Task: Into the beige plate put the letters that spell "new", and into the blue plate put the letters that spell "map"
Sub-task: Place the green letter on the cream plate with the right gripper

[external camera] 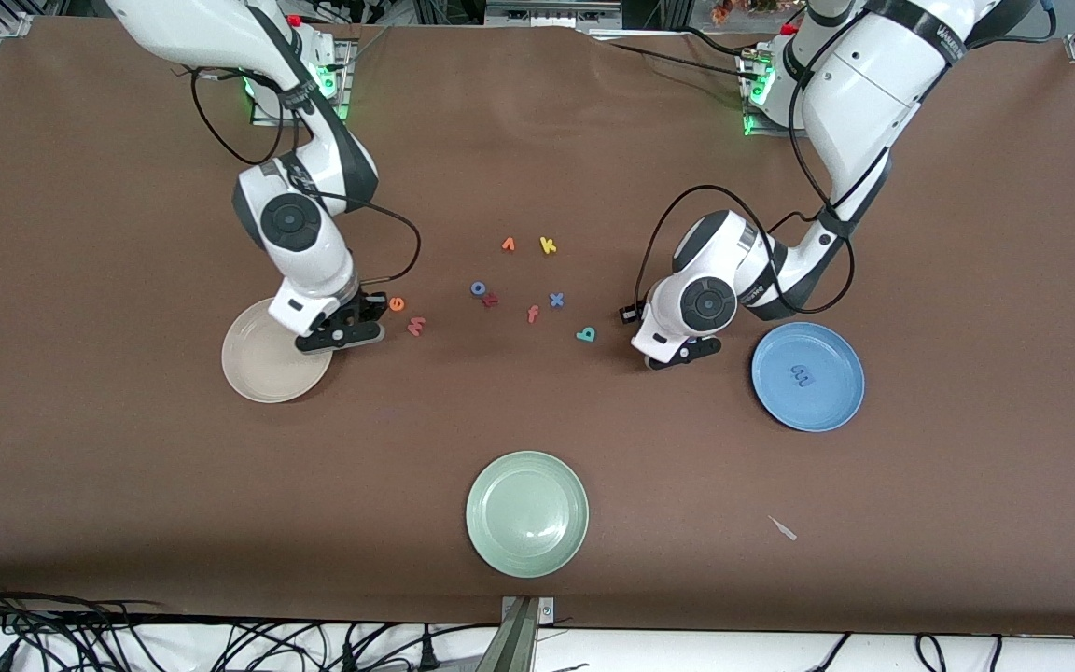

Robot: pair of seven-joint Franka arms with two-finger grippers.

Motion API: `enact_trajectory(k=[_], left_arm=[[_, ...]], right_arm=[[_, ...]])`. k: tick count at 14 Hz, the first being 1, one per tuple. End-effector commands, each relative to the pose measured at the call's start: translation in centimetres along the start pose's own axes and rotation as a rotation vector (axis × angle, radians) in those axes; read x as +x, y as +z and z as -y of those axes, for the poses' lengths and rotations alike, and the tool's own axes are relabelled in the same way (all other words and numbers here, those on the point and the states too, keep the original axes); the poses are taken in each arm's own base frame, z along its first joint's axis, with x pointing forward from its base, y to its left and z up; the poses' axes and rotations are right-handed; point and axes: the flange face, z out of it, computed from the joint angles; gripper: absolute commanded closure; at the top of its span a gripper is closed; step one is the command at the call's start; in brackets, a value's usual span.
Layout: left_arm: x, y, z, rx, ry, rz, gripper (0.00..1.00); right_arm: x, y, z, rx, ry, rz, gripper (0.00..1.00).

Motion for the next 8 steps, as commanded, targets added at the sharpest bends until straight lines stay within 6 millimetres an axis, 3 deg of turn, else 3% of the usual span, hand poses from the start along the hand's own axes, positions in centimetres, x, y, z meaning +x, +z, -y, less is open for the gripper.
enact_trajectory(k=[1, 3, 5, 7, 8], left_arm=[[-0.5, 0.4, 0.6, 0.000, -0.012, 0.010, 0.79], [-0.6, 0.3, 0.6, 0.000, -0.001, 0.009, 0.90], [-0.6, -1.2, 0.7, 0.015, 0.007, 0.001, 0.94], [0.2, -4.7, 1.1, 0.048, 0.014, -0.009, 0.94], [1.1, -6.5, 1.6, 0.086, 0.049, -0.012, 0.94]], right_arm=[[0.7, -1.7, -3.8, -0.024, -0.098, 0.009, 0.73], [0.4, -1.4, -6.8, -0.038, -0.148, 0.015, 0.73], [-0.4, -0.2, -9.3, -0.010, -0.142, 0.037, 0.72], [-1.7, 1.6, -11.7, 0.056, -0.133, 0.025, 0.66], [-2.2, 2.5, -12.3, 0.084, -0.126, 0.026, 0.54]])
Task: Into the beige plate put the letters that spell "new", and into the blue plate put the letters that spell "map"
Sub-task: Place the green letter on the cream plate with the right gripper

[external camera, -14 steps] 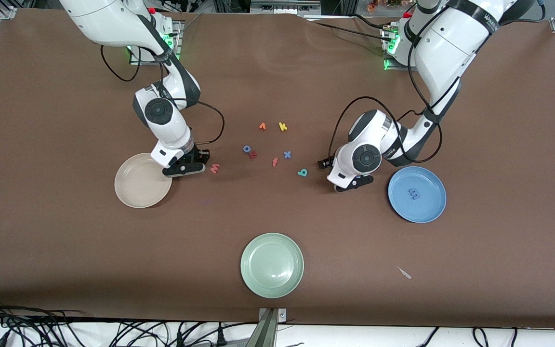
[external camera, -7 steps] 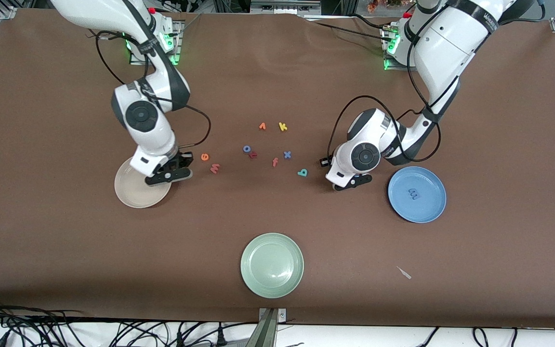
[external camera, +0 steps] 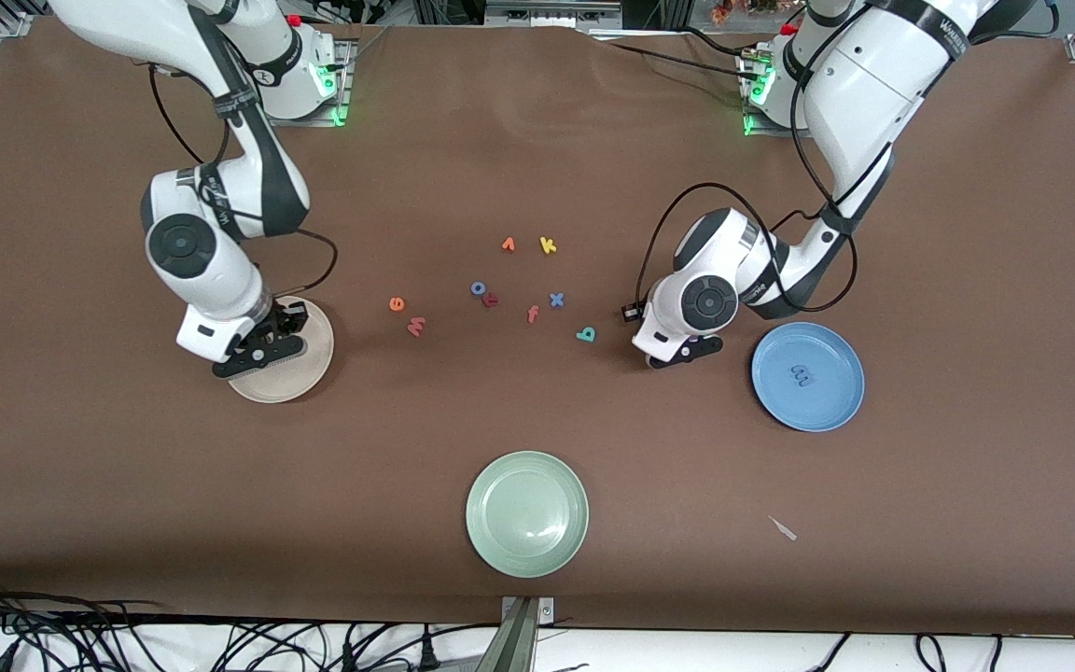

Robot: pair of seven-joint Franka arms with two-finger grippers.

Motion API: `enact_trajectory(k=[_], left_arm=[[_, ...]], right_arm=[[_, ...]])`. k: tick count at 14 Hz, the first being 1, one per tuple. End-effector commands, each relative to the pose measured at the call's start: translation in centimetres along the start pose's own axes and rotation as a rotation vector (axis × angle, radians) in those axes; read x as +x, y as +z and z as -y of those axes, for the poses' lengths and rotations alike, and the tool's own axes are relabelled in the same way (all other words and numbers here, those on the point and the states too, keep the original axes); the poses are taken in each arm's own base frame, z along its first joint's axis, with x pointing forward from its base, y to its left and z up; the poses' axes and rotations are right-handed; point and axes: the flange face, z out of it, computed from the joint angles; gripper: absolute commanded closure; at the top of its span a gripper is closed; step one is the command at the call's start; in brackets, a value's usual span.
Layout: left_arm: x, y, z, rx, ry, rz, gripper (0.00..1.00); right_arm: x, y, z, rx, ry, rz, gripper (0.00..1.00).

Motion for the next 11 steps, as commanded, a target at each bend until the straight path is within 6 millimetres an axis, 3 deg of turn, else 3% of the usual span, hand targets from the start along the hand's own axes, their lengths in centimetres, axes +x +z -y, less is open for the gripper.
enact_trajectory(k=[1, 2, 4, 8, 9, 11], left_arm=[[2.2, -6.5, 2.5, 0.093, 0.080, -0.025, 0.94], [3.7, -8.3, 4.5, 0.115, 0.099, -0.016, 0.94], [6.5, -10.4, 8.1, 0.127, 0.179, -0.006, 0.93], [12.0, -9.4, 15.8, 0.102, 0.290, 0.025, 0.93], [13.2, -9.6, 16.7, 0.069, 0.313, 0.014, 0.93], [14.4, -8.7, 16.4, 0.050, 0.363, -0.009, 0.92]], right_arm=[[-1.7, 1.7, -1.1, 0.068, 0.012, -0.012, 0.36], [-1.6, 1.6, -0.9, 0.075, 0.022, -0.010, 0.30], [-1.2, 0.9, 0.3, 0.087, 0.057, -0.010, 0.29], [0.1, 0.3, 7.1, 0.123, 0.135, -0.009, 0.29], [0.2, 0.2, 8.6, 0.130, 0.155, -0.006, 0.28], [0.2, 0.2, 11.6, 0.139, 0.199, -0.005, 0.26]])
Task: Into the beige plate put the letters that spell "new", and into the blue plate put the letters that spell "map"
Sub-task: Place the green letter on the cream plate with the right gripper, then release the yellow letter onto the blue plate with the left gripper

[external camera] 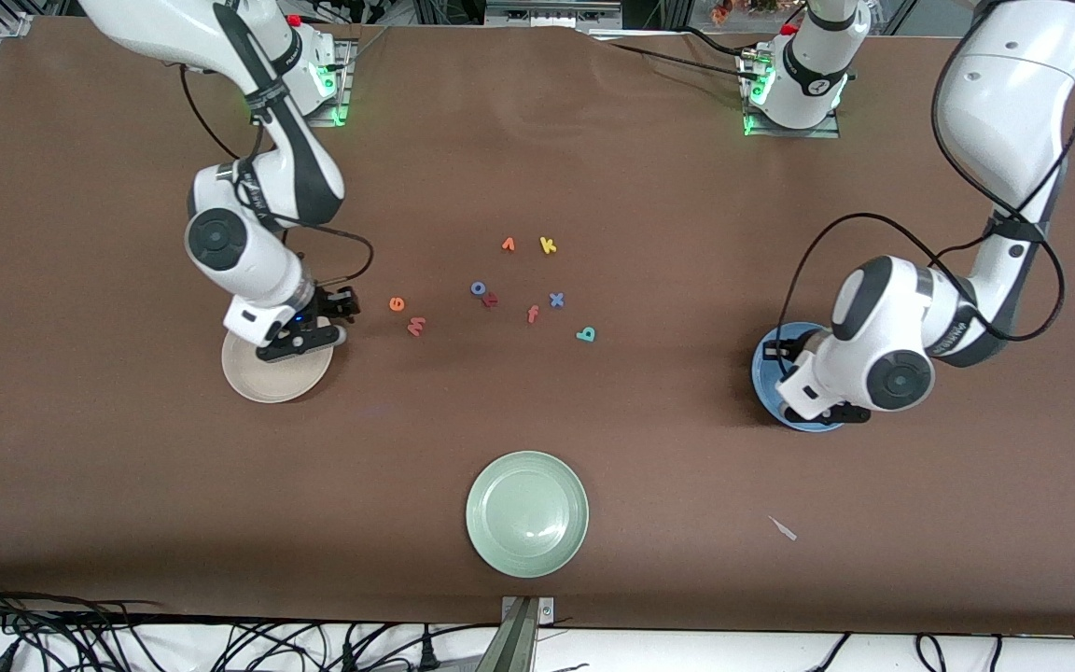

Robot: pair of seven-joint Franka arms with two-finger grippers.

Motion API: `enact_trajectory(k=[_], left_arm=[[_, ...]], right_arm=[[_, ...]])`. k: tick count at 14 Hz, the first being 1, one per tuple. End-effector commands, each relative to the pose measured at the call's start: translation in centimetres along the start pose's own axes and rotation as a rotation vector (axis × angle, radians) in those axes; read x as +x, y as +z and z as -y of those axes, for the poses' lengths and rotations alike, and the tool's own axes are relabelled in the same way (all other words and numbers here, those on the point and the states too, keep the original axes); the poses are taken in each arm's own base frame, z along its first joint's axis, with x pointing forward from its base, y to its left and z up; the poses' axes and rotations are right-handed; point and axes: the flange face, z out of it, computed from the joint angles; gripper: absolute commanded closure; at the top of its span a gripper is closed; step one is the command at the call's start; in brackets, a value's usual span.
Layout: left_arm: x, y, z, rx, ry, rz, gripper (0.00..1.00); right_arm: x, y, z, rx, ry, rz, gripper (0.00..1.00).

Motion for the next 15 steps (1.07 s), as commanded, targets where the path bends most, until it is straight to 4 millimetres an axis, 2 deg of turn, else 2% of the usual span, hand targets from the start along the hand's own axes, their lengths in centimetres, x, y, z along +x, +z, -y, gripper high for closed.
enact_trajectory(k=[1, 2, 3, 4, 5, 7, 9, 12, 14, 15], left_arm=[[2.0, 0.9, -0.5, -0.006, 0.064, -0.046, 0.91], [2.5, 1.2, -0.6, -0.011, 0.065, -0.073, 0.90], [2.7, 1.2, -0.5, -0.015, 0.062, -0.085, 0.77], [2.7, 1.2, -0.5, -0.017, 0.060, -0.085, 0.15], [2.8, 1.1, -0.4, -0.016, 0.061, -0.087, 0.00], [2.6, 0.7, -0.5, -0.013, 0.059, -0.093, 0.00], [2.4, 0.2, -0.8, -0.028, 0.046, -0.094, 0.00], [1.5, -1.1, -4.2, -0.051, -0.026, -0.102, 0.00], [0.3, -1.6, -8.1, -0.113, -0.131, -0.081, 0.02], [-0.2, -1.8, -10.0, -0.130, -0.186, -0.075, 0.03]], right_arm=[[-0.9, 0.0, 3.2, 0.019, 0.060, -0.005, 0.26], [-1.4, 0.4, 4.6, 0.016, 0.059, -0.012, 0.26], [-1.9, 0.9, 5.6, 0.014, 0.064, -0.029, 0.26], [-2.4, 1.7, 6.4, 0.017, 0.071, -0.051, 0.26], [-2.9, 2.5, 7.4, 0.021, 0.076, -0.068, 0.26], [-3.8, 4.1, 9.6, 0.025, 0.089, -0.082, 0.26], [-4.2, 5.3, 9.9, 0.026, 0.089, -0.104, 0.26], [-4.2, 6.1, 9.7, 0.008, 0.064, -0.103, 0.26], [-4.1, 6.2, 9.3, 0.004, 0.056, -0.106, 0.26], [-3.9, 6.3, 8.0, -0.010, 0.052, -0.107, 0.26]])
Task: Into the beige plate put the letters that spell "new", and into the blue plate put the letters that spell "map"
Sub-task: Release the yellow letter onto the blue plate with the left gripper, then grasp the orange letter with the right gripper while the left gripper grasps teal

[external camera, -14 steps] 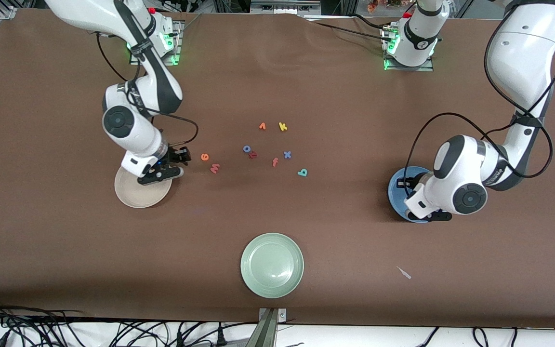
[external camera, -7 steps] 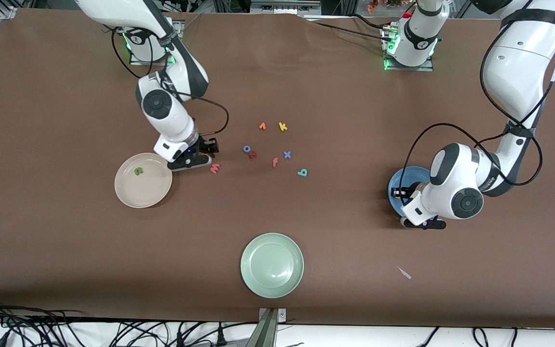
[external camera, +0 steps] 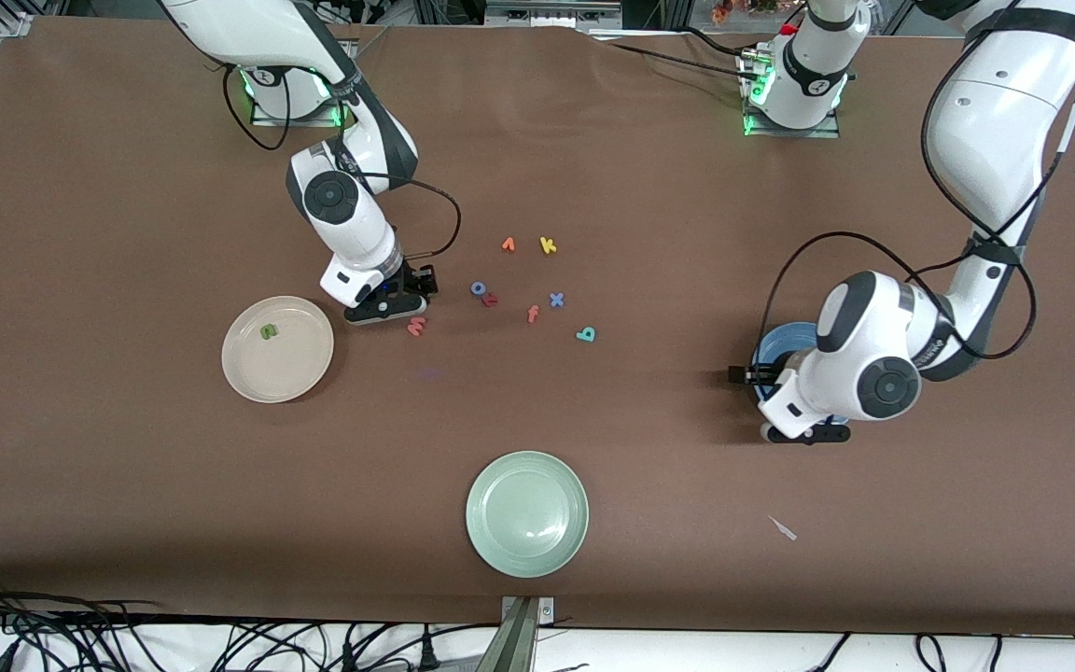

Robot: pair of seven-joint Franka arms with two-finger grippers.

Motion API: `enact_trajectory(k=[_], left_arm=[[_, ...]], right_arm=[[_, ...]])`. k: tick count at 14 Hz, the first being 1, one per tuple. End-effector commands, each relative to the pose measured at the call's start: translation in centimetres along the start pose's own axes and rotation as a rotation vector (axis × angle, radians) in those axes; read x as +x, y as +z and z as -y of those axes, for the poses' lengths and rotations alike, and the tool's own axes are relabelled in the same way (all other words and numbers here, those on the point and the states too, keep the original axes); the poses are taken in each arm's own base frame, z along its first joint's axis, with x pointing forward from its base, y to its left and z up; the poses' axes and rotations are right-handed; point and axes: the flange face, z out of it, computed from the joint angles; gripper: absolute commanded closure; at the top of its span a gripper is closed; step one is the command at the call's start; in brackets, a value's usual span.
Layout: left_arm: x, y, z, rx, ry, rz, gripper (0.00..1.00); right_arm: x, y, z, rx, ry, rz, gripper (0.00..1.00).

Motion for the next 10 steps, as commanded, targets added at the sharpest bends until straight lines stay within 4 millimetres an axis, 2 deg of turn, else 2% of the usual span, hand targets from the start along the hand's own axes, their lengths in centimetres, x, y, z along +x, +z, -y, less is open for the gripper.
enact_trajectory(k=[1, 3, 5, 6, 8, 9, 10], left_arm=[[-2.6, -0.9, -5.8, -0.028, -0.129, 0.009, 0.06], [-4.3, 0.1, -10.0, -0.019, -0.245, 0.000, 0.07], [-4.8, 1.1, -12.3, -0.074, -0.378, -0.026, 0.07], [-5.8, 1.7, -14.7, -0.094, -0.437, -0.023, 0.08], [-7.4, 3.2, -18.1, -0.106, -0.546, -0.034, 0.08], [-7.9, 4.1, -19.3, -0.106, -0.581, -0.032, 0.10], [-7.9, 4.5, -19.5, -0.118, -0.622, -0.026, 0.12]], right_arm=[[0.3, 0.1, -2.1, -0.028, -0.026, -0.014, 0.26], [-0.2, 0.6, -2.6, -0.032, -0.022, -0.007, 0.26], [-1.2, 1.2, -3.0, -0.029, -0.013, -0.014, 0.26], [-1.4, 1.2, -2.9, -0.029, -0.009, -0.014, 0.26], [-1.4, 1.1, -2.9, -0.029, 0.000, -0.015, 0.26], [-1.5, 1.2, -2.9, -0.029, 0.000, -0.013, 0.26], [-1.7, 1.3, -2.9, -0.030, -0.001, -0.008, 0.26]])
